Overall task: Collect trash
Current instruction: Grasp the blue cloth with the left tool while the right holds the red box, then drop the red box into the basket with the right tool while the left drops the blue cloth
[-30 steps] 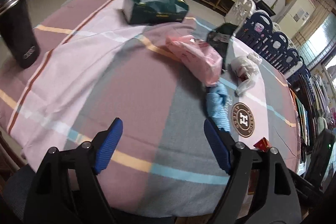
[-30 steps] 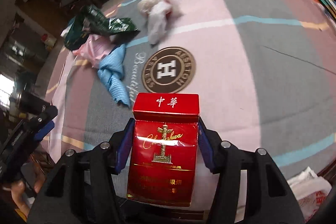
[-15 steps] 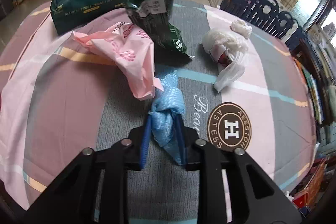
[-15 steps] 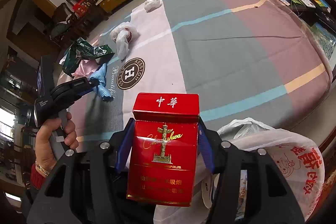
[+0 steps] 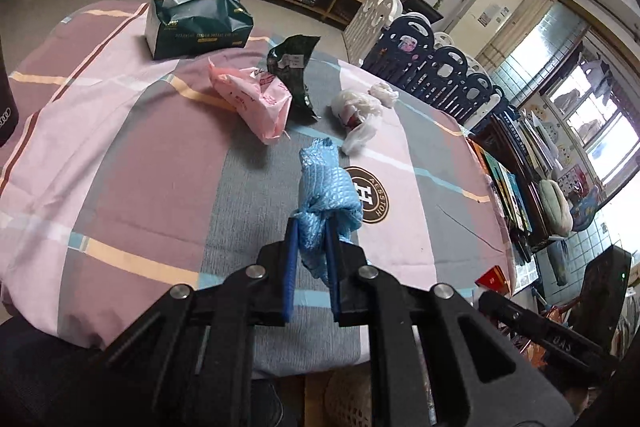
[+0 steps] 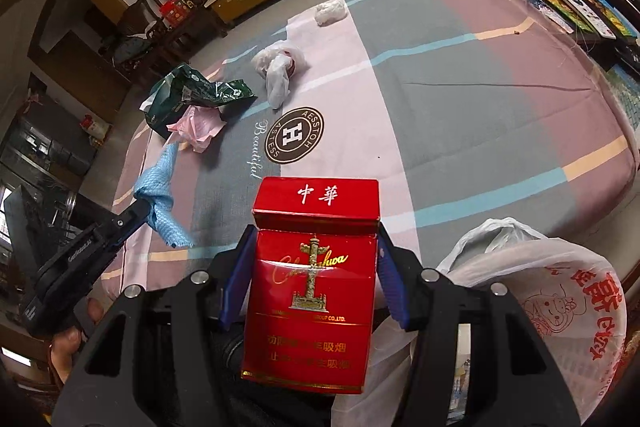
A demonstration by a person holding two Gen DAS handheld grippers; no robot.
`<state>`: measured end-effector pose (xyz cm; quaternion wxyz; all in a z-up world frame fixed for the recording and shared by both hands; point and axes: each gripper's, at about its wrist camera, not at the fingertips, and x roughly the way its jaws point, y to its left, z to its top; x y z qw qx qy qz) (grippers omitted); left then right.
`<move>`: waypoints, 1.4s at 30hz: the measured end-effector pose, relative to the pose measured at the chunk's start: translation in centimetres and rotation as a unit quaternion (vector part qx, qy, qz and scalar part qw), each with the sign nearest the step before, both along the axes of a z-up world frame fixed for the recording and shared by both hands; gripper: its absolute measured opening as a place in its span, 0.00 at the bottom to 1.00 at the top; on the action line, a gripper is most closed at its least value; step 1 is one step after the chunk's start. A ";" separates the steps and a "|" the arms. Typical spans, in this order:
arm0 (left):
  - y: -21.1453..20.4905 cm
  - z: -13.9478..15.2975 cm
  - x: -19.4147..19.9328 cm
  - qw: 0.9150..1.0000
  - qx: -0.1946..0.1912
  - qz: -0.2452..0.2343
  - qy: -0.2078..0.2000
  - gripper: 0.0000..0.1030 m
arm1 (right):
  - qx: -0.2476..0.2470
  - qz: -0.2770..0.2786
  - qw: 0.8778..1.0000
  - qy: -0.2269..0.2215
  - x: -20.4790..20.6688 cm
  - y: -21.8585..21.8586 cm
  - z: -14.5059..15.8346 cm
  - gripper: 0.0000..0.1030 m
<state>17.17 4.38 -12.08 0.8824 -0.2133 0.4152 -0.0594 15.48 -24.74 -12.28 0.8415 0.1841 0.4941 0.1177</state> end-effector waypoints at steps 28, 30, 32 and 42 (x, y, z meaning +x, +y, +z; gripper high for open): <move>-15.4 1.8 -8.8 0.961 0.039 -0.275 -0.021 0.14 | -0.103 -0.106 0.986 0.082 -10.6 -12.2 -3.3 0.55; -17.3 1.5 -9.7 0.952 0.052 -0.300 -0.018 0.14 | -0.096 -0.114 0.985 0.091 -11.1 -12.9 -3.8 0.55; -19.1 1.0 -10.5 0.943 0.064 -0.325 -0.013 0.14 | -0.089 -0.116 0.985 0.087 -11.3 -13.2 -3.6 0.55; -23.0 -1.4 -12.3 0.922 0.127 -0.365 0.016 0.49 | -0.065 -0.125 0.986 0.094 -11.7 -14.6 -3.4 0.60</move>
